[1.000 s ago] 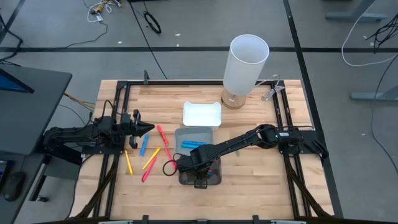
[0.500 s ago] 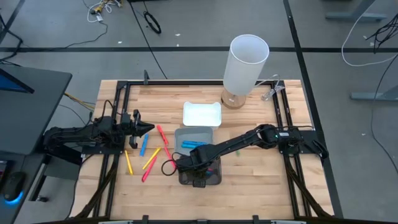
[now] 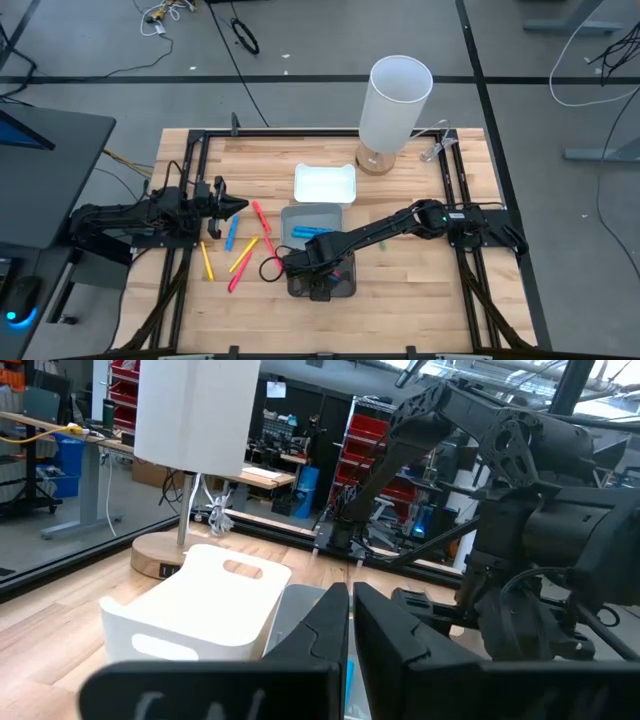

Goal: Pick & Place Markers
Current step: Put the green pen into the black transparent bin

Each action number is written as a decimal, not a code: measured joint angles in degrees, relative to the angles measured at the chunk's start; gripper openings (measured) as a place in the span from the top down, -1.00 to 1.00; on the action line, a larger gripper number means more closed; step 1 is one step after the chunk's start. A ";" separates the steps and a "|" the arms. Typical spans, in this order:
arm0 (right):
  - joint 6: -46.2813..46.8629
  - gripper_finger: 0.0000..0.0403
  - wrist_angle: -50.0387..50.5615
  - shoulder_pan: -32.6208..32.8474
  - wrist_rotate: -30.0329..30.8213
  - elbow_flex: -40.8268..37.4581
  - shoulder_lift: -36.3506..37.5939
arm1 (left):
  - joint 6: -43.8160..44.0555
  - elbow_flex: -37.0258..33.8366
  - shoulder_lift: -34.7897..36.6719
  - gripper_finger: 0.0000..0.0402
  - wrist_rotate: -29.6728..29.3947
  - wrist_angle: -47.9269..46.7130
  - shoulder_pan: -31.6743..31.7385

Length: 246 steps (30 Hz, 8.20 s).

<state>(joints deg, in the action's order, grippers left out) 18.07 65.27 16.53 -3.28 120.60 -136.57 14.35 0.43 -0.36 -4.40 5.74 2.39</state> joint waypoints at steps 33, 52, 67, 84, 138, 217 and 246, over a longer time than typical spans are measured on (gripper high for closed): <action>0.48 -0.48 4.88 0.83 -0.16 0.00 8.08 | 0.02 0.02 0.01 0.88 -0.02 0.00 0.02; 11.65 -0.48 9.43 0.98 5.29 0.07 14.01 | 0.02 0.02 0.00 0.88 0.00 0.01 0.00; 37.55 -0.48 9.73 1.17 5.85 0.04 14.86 | 0.01 0.00 0.00 0.89 -0.01 0.02 0.02; 46.16 -0.48 6.43 0.60 8.89 -17.31 26.67 | 0.02 0.02 0.02 0.88 0.00 0.02 0.02; 55.70 -0.48 -4.94 -11.72 3.82 -54.51 45.46 | 0.02 0.01 0.00 0.89 -0.02 0.00 0.00; 56.31 0.60 -21.61 -11.85 3.84 -66.25 36.83 | 0.02 0.00 0.00 0.89 -0.01 0.02 0.01; 45.72 0.85 -6.22 -11.85 1.24 -57.78 40.71 | 0.00 0.00 0.00 0.88 0.00 0.00 0.00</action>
<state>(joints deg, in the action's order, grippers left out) 63.79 59.04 4.69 -2.04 62.82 -95.86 14.35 0.43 -0.36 -4.41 5.74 2.40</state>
